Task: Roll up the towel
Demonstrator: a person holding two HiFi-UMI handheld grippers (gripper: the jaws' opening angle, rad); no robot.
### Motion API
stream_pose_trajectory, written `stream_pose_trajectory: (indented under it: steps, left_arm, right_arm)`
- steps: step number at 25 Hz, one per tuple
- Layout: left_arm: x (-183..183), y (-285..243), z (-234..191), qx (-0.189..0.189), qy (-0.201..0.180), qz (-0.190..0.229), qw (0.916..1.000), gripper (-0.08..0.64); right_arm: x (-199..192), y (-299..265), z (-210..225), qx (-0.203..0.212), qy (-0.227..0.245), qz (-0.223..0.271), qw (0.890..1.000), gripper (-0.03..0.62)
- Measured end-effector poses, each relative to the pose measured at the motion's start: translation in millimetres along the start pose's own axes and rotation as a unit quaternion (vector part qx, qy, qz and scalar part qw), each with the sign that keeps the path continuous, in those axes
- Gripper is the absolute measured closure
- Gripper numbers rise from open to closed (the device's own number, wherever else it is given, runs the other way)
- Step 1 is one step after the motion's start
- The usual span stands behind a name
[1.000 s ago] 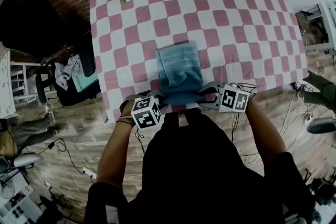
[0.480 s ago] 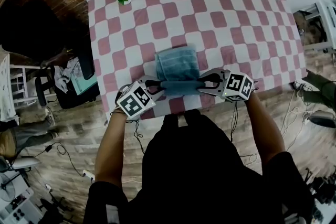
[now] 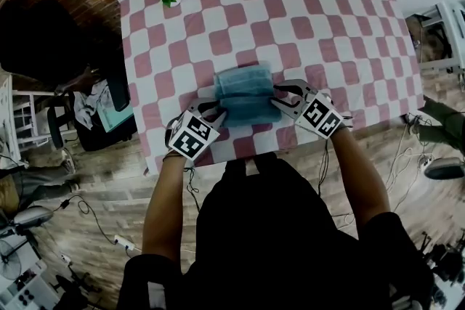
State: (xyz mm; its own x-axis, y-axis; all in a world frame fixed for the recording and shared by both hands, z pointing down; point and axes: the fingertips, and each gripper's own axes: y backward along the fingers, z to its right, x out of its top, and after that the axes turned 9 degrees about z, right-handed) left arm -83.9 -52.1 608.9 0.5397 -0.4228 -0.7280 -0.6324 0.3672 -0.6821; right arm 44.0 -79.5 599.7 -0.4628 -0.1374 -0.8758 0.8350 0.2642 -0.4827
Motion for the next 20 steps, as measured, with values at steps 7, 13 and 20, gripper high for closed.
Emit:
stream_pose_trajectory:
  steps: [7,13,20]
  left_arm:
    - [-6,-7,-9,0.005,0.026,-0.012,0.9996,0.453]
    - [-8,-9,-10,-0.006,0.047,-0.008,0.9988,0.454]
    - [5,13,-5,0.001,0.017,0.039,0.9991,0.413]
  right_arm:
    - [48,36,-33,0.043,0.091,0.031,0.994,0.463]
    - [6,18,-79,0.057,0.258,-0.049,0.963,0.293]
    - [-21,-1,-60,0.048,0.264,-0.099,0.958,0.383]
